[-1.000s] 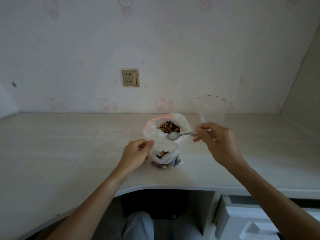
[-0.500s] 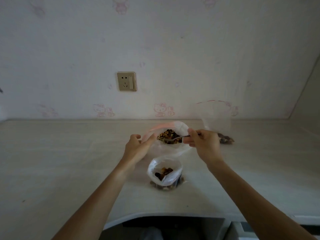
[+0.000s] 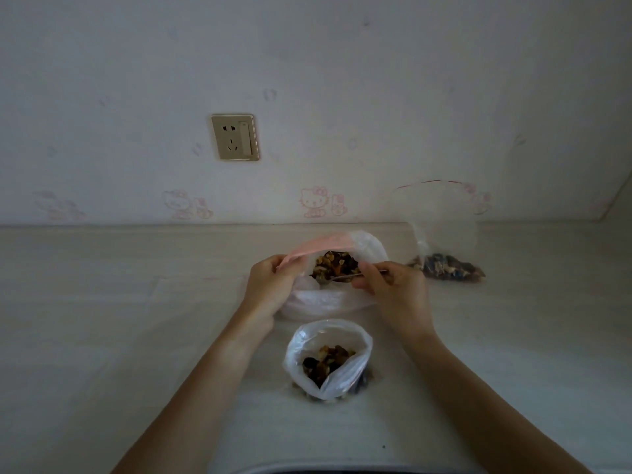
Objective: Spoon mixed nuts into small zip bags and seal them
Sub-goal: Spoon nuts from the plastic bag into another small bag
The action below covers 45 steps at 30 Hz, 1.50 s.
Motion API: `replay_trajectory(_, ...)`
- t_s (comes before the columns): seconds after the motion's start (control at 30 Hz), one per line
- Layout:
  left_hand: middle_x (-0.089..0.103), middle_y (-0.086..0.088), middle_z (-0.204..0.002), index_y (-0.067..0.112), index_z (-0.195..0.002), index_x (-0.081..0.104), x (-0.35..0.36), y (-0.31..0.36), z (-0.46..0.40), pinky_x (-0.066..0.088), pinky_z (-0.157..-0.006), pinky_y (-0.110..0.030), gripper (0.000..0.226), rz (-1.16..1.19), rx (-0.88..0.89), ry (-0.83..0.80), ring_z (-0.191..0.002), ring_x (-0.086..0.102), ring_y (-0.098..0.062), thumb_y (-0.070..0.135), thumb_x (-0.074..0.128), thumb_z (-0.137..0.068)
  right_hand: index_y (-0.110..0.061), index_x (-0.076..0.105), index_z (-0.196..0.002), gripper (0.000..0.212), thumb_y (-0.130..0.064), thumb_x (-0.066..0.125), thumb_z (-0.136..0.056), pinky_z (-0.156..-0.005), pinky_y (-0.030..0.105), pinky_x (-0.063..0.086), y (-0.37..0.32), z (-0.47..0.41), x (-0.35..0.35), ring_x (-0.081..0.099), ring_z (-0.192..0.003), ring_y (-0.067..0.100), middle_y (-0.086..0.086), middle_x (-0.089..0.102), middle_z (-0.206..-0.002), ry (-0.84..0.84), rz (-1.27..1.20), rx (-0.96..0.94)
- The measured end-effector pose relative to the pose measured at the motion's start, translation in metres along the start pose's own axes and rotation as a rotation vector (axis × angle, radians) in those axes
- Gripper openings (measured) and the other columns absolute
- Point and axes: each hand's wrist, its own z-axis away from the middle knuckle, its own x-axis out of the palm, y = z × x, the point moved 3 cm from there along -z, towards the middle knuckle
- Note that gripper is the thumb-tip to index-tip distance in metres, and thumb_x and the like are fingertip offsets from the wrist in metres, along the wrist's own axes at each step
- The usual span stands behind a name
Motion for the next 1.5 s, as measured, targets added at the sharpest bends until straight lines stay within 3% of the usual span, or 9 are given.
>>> replay_trajectory(0.1, 0.076, 0.008, -0.072, 0.016, -0.091, 0.077, -0.001, 0.000, -0.001, 0.046, -0.049, -0.012, 0.024, -0.033, 0.034, 0.011, -0.062, 0.065, 0.000, 0.038, 0.069, -0.096, -0.021, 0.080, -0.079, 0.026, -0.032, 0.067, -0.099, -0.075, 0.025, 0.060, 0.002, -0.005, -0.001, 0.076, -0.073, 0.008, -0.006, 0.079, -0.073, 0.024, -0.045, 0.101)
replay_trajectory(0.3, 0.067, 0.008, -0.064, 0.019, -0.085, 0.075, -0.006, 0.001, 0.000, 0.043, -0.046, -0.015, 0.028, -0.118, 0.069, 0.040, -0.049, 0.058, 0.004, 0.043, 0.067, -0.096, -0.017, 0.079, -0.080, 0.027, -0.027, 0.065, -0.100, -0.082, 0.040, 0.064, -0.003, -0.005, 0.000, 0.078, -0.076, 0.017, 0.003, 0.079, -0.075, 0.026, -0.181, 0.164)
replay_trajectory(0.6, 0.075, -0.004, -0.081, 0.016, -0.090, 0.077, -0.005, 0.003, 0.001, 0.047, -0.064, -0.026, 0.031, -0.093, -0.005, 0.019, -0.072, 0.064, -0.012, 0.044, 0.066, -0.097, -0.018, 0.075, -0.086, 0.026, -0.034, 0.062, -0.101, -0.074, 0.048, 0.064, -0.020, -0.002, 0.007, 0.076, -0.069, 0.012, -0.007, 0.078, -0.074, 0.133, -0.003, -0.092)
replay_trajectory(0.67, 0.074, -0.007, -0.081, 0.012, -0.095, 0.077, -0.004, 0.003, 0.001, 0.046, -0.065, -0.026, 0.034, -0.069, -0.015, 0.010, -0.072, 0.063, -0.011, 0.044, 0.066, -0.096, -0.016, 0.074, -0.089, 0.024, -0.033, 0.063, -0.101, -0.077, 0.047, 0.064, -0.017, -0.003, 0.008, 0.076, -0.072, 0.012, -0.005, 0.078, -0.075, 0.108, -0.015, -0.067)
replay_trajectory(0.77, 0.068, 0.006, -0.070, 0.011, -0.096, 0.077, -0.005, 0.003, 0.000, 0.044, -0.059, -0.019, 0.033, -0.060, -0.011, 0.009, -0.063, 0.060, -0.004, 0.042, 0.065, -0.098, -0.019, 0.073, -0.088, 0.022, -0.033, 0.063, -0.101, -0.081, 0.045, 0.063, -0.011, -0.003, 0.008, 0.076, -0.074, 0.011, -0.007, 0.078, -0.074, 0.001, 0.004, -0.021)
replay_trajectory(0.97, 0.076, 0.002, -0.082, 0.020, -0.094, 0.078, -0.007, 0.006, 0.000, 0.049, -0.053, -0.012, 0.024, -0.032, 0.023, 0.002, -0.064, 0.064, 0.000, 0.039, 0.064, -0.100, -0.020, 0.073, -0.086, 0.021, -0.033, 0.064, -0.100, -0.083, 0.040, 0.063, -0.008, -0.005, -0.002, 0.076, -0.072, 0.010, -0.006, 0.078, -0.071, -0.088, 0.022, -0.006)
replay_trajectory(1.17, 0.079, 0.009, -0.093, 0.029, -0.097, 0.080, -0.006, 0.010, 0.004, 0.045, -0.065, -0.023, 0.019, 0.034, -0.038, -0.070, -0.069, 0.066, 0.006, 0.040, 0.064, -0.099, -0.016, 0.075, -0.088, 0.024, -0.031, 0.062, -0.102, -0.082, 0.032, 0.061, -0.014, -0.006, 0.001, 0.077, -0.076, 0.010, -0.004, 0.079, -0.074, -0.001, -0.112, -0.022)
replay_trajectory(1.33, 0.080, 0.004, -0.107, 0.030, -0.107, 0.081, -0.005, 0.009, 0.004, 0.055, -0.098, -0.041, 0.018, 0.211, -0.188, -0.134, -0.107, 0.070, -0.013, 0.039, 0.073, -0.093, -0.017, 0.076, -0.085, 0.024, -0.030, 0.064, -0.101, -0.081, 0.032, 0.060, -0.011, -0.008, 0.011, 0.075, -0.076, 0.007, -0.007, 0.078, -0.074, -0.048, -0.031, -0.014)
replay_trajectory(1.5, 0.080, 0.001, -0.110, 0.025, -0.117, 0.077, -0.005, 0.011, 0.005, 0.059, -0.069, -0.034, 0.033, 0.317, -0.222, -0.189, -0.102, 0.076, -0.019, 0.036, 0.078, -0.086, -0.020, 0.077, -0.075, 0.029, -0.031, 0.067, -0.099, -0.075, 0.026, 0.059, -0.004, -0.009, 0.008, 0.074, -0.069, 0.007, -0.009, 0.077, -0.070, -0.001, -0.003, 0.013)
